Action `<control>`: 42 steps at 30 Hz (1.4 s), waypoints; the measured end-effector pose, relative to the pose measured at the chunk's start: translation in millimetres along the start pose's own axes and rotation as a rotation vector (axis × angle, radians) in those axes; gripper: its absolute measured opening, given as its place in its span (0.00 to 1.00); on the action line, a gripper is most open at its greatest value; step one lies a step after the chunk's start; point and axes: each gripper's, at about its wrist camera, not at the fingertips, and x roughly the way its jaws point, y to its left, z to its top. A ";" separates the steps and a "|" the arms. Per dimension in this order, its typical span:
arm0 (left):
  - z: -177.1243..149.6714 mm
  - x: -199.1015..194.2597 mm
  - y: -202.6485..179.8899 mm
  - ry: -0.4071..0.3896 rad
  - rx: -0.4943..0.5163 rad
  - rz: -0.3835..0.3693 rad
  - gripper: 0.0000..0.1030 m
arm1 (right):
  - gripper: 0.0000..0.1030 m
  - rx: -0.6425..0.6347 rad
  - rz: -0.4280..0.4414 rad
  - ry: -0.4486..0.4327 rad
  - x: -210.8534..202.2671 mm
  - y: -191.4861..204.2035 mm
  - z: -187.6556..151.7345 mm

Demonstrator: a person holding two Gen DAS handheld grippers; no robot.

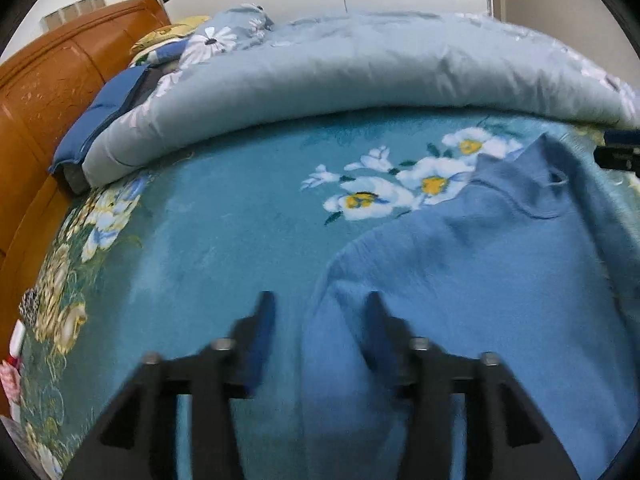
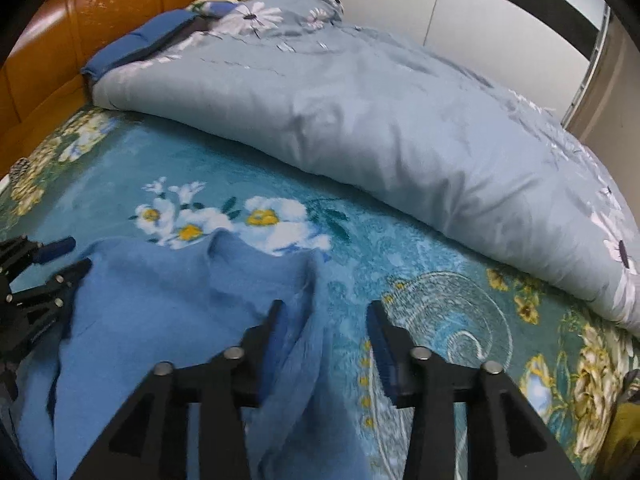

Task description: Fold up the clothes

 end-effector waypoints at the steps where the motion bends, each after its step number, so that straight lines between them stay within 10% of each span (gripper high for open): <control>1: -4.5 -10.4 1.5 -0.013 -0.015 0.009 0.50 | 0.48 0.002 -0.009 -0.002 -6.9 -1.6 -4.8; 16: -99.4 -99.9 -57.6 -0.117 -0.098 -0.172 0.53 | 0.48 0.079 0.119 0.123 -85.7 34.0 -198.2; 29: -128.4 -94.6 -94.9 -0.065 -0.090 -0.192 0.53 | 0.47 0.033 0.096 0.128 -94.9 45.8 -220.4; 36: -134.8 -93.8 -99.5 -0.065 -0.103 -0.177 0.54 | 0.06 0.077 0.136 0.114 -98.9 26.1 -221.2; 42: -141.5 -90.9 -96.1 -0.087 -0.161 -0.185 0.59 | 0.05 0.184 0.179 0.052 -117.4 -31.2 -212.8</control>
